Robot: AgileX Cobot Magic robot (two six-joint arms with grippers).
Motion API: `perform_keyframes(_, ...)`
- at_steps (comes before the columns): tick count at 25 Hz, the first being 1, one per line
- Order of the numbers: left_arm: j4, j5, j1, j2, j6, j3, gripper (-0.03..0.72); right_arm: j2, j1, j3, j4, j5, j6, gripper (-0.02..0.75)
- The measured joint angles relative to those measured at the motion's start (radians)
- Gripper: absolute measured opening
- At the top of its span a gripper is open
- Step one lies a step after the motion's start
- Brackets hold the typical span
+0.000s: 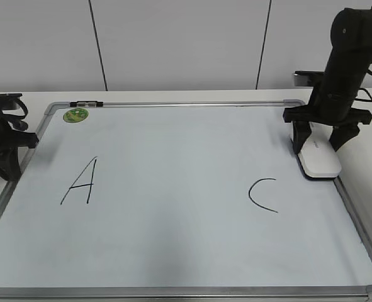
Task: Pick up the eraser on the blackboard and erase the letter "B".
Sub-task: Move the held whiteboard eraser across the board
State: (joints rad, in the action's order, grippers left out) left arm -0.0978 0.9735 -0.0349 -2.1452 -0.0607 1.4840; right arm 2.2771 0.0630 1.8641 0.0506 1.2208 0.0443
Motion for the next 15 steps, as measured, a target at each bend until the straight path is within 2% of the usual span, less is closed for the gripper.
perform_keyframes(6, 0.0, 0.0, 0.0, 0.0, 0.0, 0.0, 0.029, 0.006, 0.0, 0.0, 0.0, 0.0, 0.0, 0.633)
perform_keyframes(11, -0.007, 0.0, 0.0, 0.002, 0.0, 0.0, 0.049, 0.0, 0.0, 0.0, 0.0, 0.0, 0.0, 0.65)
perform_keyframes(13, -0.007, -0.002, 0.0, 0.017, 0.0, -0.004, 0.104, -0.013, 0.0, 0.0, 0.0, 0.0, 0.0, 0.65)
perform_keyframes(15, -0.007, -0.004, 0.002, 0.053, 0.0, -0.006, 0.202, -0.036, 0.0, 0.0, 0.0, 0.0, 0.0, 0.65)
